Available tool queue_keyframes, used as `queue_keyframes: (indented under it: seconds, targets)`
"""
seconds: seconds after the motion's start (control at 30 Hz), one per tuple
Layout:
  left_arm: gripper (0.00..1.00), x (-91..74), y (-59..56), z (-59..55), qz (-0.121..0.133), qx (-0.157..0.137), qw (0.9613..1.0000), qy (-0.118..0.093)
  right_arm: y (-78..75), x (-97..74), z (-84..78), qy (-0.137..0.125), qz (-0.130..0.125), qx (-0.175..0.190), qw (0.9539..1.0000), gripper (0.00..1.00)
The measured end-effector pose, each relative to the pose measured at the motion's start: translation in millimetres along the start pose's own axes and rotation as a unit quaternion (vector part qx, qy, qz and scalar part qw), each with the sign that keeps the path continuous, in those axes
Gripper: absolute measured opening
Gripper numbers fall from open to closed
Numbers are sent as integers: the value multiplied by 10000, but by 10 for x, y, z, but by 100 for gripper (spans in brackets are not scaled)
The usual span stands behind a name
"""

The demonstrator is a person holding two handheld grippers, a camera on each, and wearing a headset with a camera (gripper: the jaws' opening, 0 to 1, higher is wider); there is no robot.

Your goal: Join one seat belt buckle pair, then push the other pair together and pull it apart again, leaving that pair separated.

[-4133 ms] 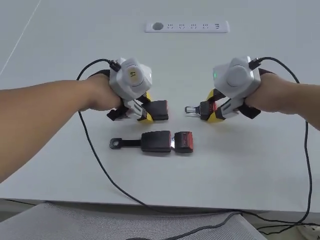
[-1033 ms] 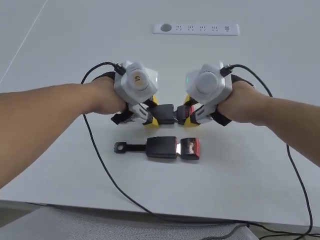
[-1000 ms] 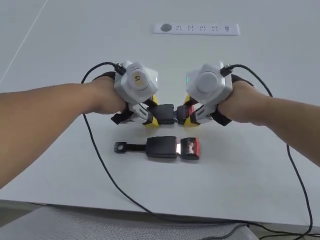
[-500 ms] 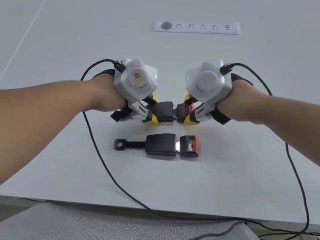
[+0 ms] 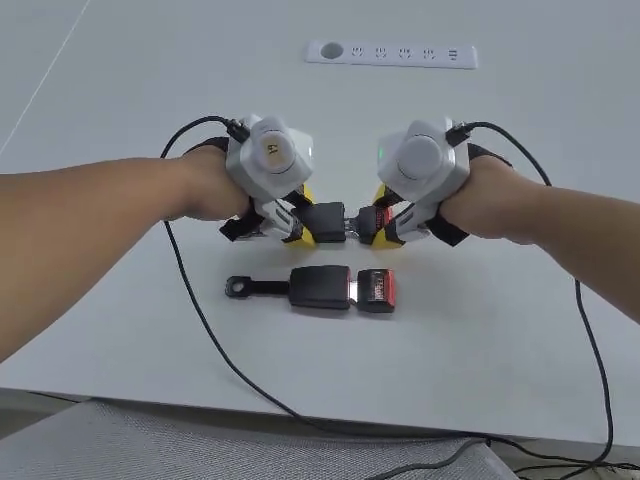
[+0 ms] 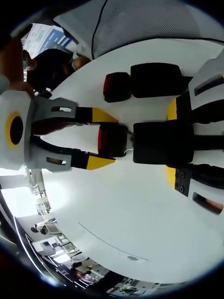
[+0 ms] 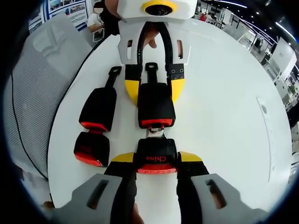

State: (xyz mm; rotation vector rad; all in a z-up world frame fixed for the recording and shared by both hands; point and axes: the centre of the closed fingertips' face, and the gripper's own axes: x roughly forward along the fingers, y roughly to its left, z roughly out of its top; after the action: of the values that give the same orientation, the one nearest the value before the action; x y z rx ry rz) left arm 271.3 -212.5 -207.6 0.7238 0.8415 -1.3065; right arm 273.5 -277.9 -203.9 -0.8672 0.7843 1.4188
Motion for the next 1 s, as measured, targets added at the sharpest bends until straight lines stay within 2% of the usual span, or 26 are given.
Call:
queue_keyframes:
  seconds: [0.07, 0.2, 0.43, 0.67, 1.0]
  targets:
    - [32, -1, 0, 2, -1, 3, 10000, 5, -10, 28, -24, 10, 3, -5, 10000, 31]
    - [32, 22, 34, -29, -9, 6, 10000, 9, -2, -47, -49, -102, 29, 16, 9999, 31]
    - [32, 13, 22, -24, -18, 21, 10000, -22, 19, -43, -76, -132, -35, -2, 9999, 31]
    - [32, 18, 9, -10, -35, 49, 10000, -18, 14, -56, -224, -191, -37, 91, 9998, 32]
    - [32, 9, 6, -7, -32, 53, 10000, 14, 55, -208, -493, -57, -115, 163, 9998, 32]
